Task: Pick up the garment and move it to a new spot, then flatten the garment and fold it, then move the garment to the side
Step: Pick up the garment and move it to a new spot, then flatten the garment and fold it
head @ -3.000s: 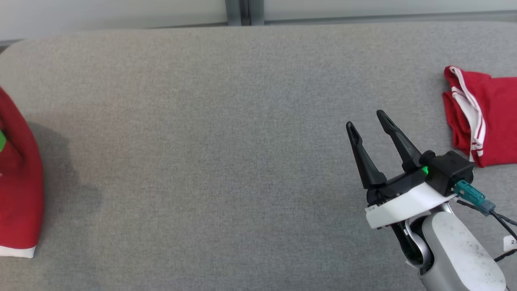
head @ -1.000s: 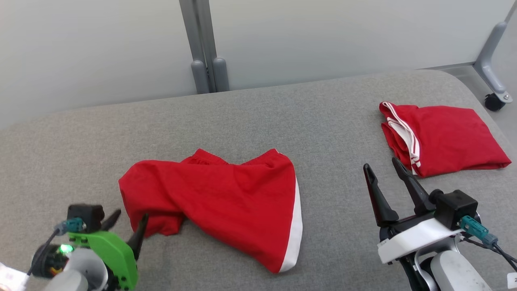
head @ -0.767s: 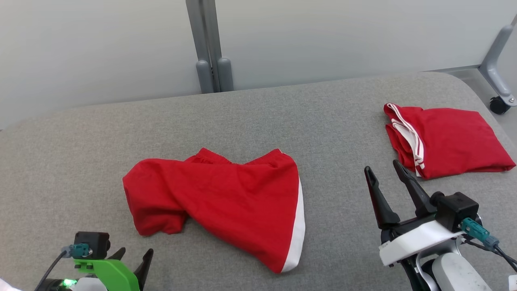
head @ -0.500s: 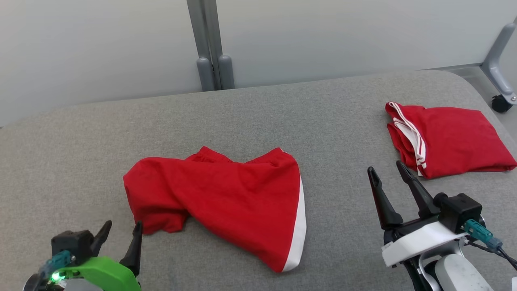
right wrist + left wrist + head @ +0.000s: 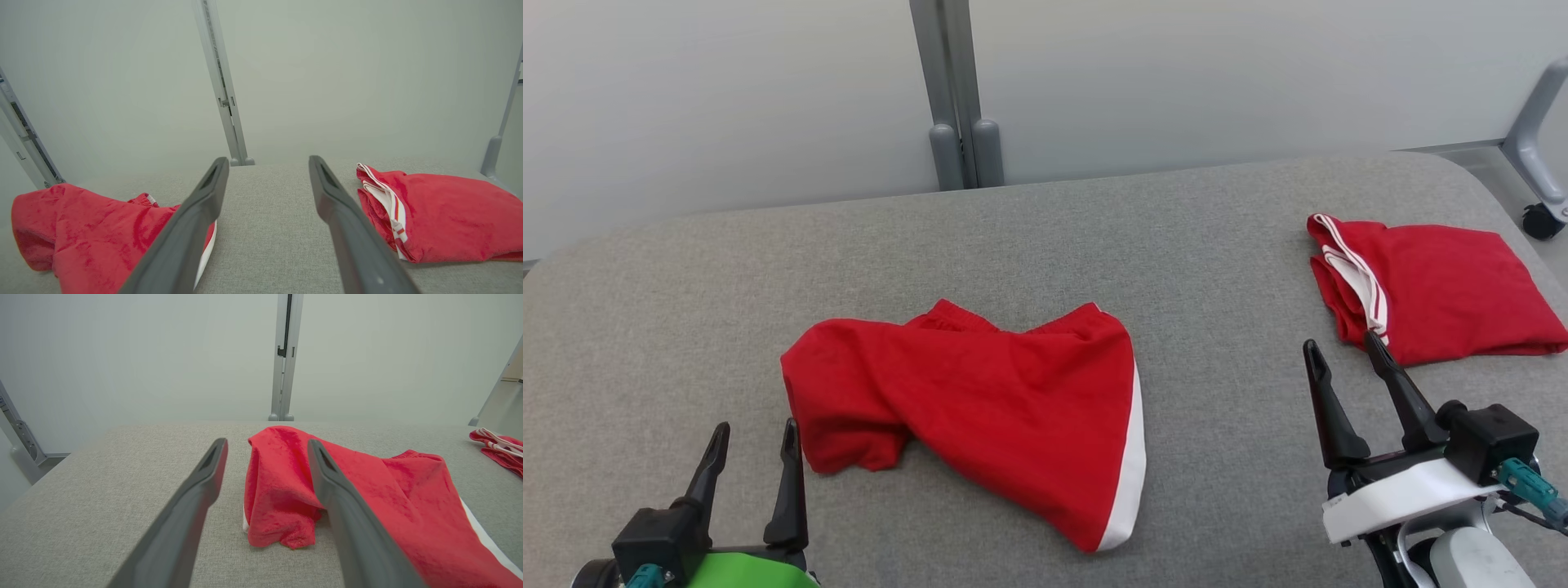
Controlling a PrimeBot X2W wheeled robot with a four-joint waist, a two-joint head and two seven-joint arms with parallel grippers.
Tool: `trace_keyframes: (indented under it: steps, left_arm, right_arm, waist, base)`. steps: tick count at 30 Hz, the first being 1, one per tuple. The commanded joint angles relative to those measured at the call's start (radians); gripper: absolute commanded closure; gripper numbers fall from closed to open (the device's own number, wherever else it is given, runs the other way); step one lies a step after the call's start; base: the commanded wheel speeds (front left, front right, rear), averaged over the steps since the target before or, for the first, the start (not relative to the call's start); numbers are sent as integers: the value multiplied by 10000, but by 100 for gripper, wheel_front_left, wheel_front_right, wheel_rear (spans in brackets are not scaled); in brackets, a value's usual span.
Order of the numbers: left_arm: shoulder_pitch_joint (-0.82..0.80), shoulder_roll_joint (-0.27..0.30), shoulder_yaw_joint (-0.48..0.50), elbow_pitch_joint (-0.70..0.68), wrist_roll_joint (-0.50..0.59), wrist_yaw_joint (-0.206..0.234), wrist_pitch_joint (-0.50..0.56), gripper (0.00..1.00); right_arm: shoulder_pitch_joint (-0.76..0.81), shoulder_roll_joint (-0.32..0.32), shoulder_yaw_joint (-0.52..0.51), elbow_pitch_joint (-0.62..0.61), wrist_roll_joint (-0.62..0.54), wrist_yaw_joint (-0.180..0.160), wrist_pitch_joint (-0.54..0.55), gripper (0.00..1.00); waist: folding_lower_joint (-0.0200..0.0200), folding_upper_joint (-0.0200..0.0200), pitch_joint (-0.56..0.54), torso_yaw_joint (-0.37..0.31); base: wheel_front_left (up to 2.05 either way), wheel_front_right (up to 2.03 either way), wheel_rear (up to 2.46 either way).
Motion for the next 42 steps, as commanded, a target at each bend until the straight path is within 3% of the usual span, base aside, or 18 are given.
trace_keyframes:
  steps: [1, 8, 26, 33, 42]
  left_arm:
    - [105, -106, 136, -3, 286, -105, -27, 0]
    - [121, -688, 665, 135, 849, -571, -31, 0]
    - [37, -1506, 1284, 354, 1774, -1424, -32, 0]
    - [-374, -1847, 1114, 624, 2239, -1833, -30, 0]
    - [-1049, -2382, 792, 1140, 2644, -2228, -31, 0]
  right_arm:
    - [109, -96, 27, 44, -106, -4, -23, 0]
    - [-44, -146, 181, 265, -65, -4, -23, 0]
    - [-280, -290, 501, 476, 49, -4, -25, 0]
    - [-1211, -664, 1391, 1506, 299, -4, 285, 0]
    - [-3865, -1675, 2608, 3337, 1612, -4, 2988, 0]
  waist:
    - [0, 0, 23, 14]
    - [0, 0, -13, 52]
    - [0, 0, 44, 405]
    - [0, 0, 133, 1266]
    - [0, 0, 872, 3172]
  base:
    - [0, 0, 0]
    - [0, 0, 0]
    - [0, 0, 0]
    - [0, 0, 0]
    - [0, 0, 0]
